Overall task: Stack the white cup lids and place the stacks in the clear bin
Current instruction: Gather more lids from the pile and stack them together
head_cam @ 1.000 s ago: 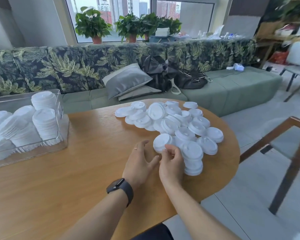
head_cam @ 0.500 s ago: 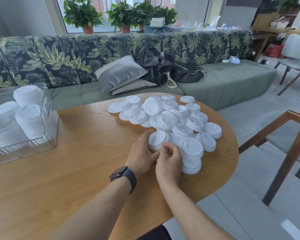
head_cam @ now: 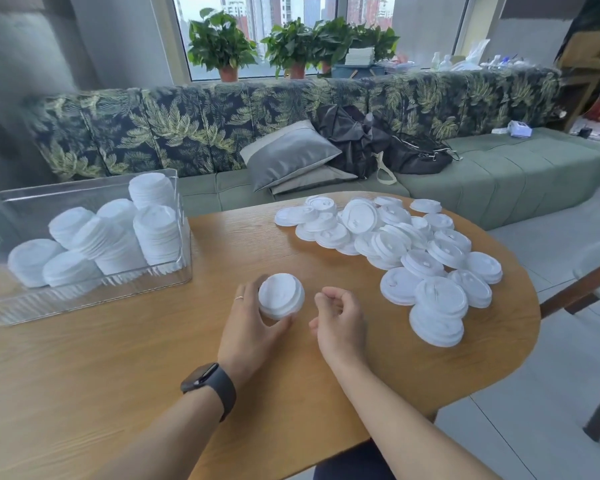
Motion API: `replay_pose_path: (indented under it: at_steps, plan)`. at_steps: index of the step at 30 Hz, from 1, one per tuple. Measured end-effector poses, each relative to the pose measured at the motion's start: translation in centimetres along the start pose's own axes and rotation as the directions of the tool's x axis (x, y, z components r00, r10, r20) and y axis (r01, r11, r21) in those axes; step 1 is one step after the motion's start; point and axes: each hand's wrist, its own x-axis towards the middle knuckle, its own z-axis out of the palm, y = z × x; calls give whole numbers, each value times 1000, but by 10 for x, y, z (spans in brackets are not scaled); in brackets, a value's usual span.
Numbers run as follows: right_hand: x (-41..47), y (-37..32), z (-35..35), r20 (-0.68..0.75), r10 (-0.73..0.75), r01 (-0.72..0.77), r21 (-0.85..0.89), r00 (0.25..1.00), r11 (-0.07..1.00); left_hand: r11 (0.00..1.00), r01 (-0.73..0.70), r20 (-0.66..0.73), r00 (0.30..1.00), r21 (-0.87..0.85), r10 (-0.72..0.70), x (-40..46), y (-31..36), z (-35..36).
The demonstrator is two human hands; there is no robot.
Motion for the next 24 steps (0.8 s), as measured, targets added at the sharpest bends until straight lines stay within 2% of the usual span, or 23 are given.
replay_pose_path:
  at_steps: [4, 9, 15, 19, 24]
  plan:
    - [-22, -8, 37, 207, 26, -18, -41, 978, 999, 998, 16, -48, 999, 68, -13, -21, -26, -41]
    - [-47, -18, 77, 364, 75, -74, -18, 929, 997, 993, 69, -114, 992, 91, -58, -43, -44, -79]
    - [-61, -16, 104, 397, 57, -61, -1, 916, 998, 987, 109, -176, 981, 117, -88, -61, -57, -102]
    - [-62, -18, 105, 406, 47, -90, 87, 912, 992, 987, 118, -192, 977, 105, -96, -67, -62, -105]
    - [-58, -17, 95, 504, 67, -168, 159, 861, 973, 984, 160, -182, 973, 76, -144, -67, -58, -105]
